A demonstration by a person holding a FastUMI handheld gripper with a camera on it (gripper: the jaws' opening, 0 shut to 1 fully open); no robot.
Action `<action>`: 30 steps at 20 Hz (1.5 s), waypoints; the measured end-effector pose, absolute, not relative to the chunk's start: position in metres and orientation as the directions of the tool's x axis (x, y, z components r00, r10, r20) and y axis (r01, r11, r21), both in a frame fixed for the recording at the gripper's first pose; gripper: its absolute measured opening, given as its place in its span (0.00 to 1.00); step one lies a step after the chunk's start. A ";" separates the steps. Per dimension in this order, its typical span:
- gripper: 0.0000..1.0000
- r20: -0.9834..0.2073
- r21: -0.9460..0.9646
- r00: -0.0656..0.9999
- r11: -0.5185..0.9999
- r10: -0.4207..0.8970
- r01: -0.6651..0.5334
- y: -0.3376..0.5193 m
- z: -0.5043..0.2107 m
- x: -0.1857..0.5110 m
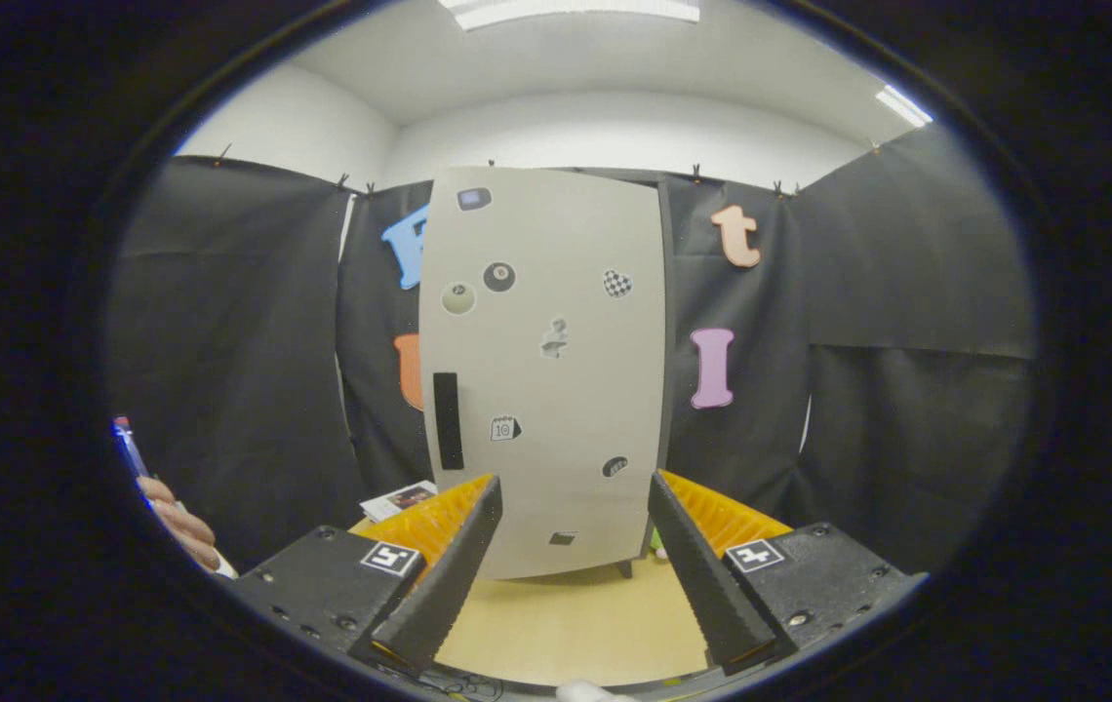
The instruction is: Open the shoe cabinet door, grab the shoes and put them into the shoe cabinet, then close the shoe cabinet door.
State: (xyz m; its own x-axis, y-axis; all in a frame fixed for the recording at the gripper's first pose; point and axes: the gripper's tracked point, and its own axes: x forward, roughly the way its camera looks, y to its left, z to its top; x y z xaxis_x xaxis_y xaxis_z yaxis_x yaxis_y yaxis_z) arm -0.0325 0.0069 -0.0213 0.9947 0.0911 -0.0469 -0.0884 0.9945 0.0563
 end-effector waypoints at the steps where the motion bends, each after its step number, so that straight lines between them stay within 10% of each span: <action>1: 0.99 -0.043 0.049 0.995 0.995 0.089 -0.087 0.009 -0.021 -0.040; 30: 0.99 -0.064 0.040 0.994 0.996 0.086 -0.084 0.014 -0.036 -0.087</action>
